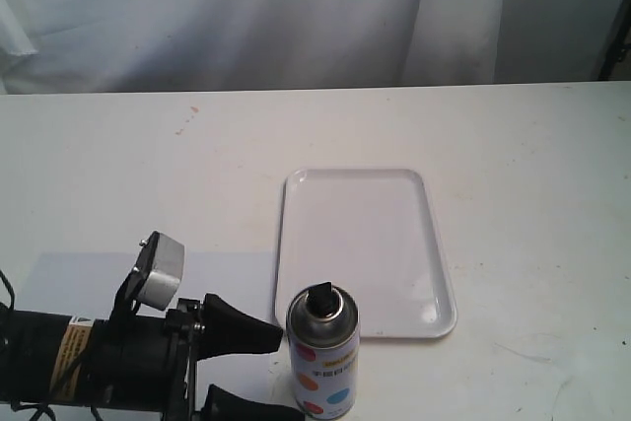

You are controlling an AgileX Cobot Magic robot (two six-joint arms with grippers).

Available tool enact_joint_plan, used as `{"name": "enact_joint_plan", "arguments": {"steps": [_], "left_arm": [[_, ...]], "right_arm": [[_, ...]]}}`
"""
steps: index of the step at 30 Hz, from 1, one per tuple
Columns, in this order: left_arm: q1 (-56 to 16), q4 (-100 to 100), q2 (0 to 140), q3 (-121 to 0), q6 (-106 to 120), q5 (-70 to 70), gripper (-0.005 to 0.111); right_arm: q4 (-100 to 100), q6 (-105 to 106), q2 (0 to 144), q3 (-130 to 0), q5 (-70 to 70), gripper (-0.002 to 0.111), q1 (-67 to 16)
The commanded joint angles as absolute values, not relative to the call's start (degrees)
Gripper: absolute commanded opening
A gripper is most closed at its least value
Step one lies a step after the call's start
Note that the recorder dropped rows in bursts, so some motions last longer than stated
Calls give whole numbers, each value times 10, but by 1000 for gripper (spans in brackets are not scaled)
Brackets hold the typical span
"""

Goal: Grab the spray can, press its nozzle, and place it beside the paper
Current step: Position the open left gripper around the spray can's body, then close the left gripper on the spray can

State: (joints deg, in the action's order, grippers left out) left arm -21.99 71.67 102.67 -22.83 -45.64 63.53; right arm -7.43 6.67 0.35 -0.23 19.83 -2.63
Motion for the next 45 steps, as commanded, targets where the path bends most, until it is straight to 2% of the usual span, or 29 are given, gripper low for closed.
{"name": "enact_joint_plan", "arguments": {"steps": [1,9,23,34,45], "left_arm": [[-235,721,1028,-230,-463,635,92],[-321,672,1028,-230,-446,567,92],[-321,631,1028,-230,-411,578,92],[-321,515,1028,-231,-349,575,92],[-321,576,1028,-297,-405,540,92]], "right_arm": [[-75,69,0,0,198,0,-23],[-75,69,0,0,198,0,-23],[-84,69,0,0,198,0,-24],[-84,69,0,0,198,0,-24],[-84,69,0,0,198,0,-24]]}}
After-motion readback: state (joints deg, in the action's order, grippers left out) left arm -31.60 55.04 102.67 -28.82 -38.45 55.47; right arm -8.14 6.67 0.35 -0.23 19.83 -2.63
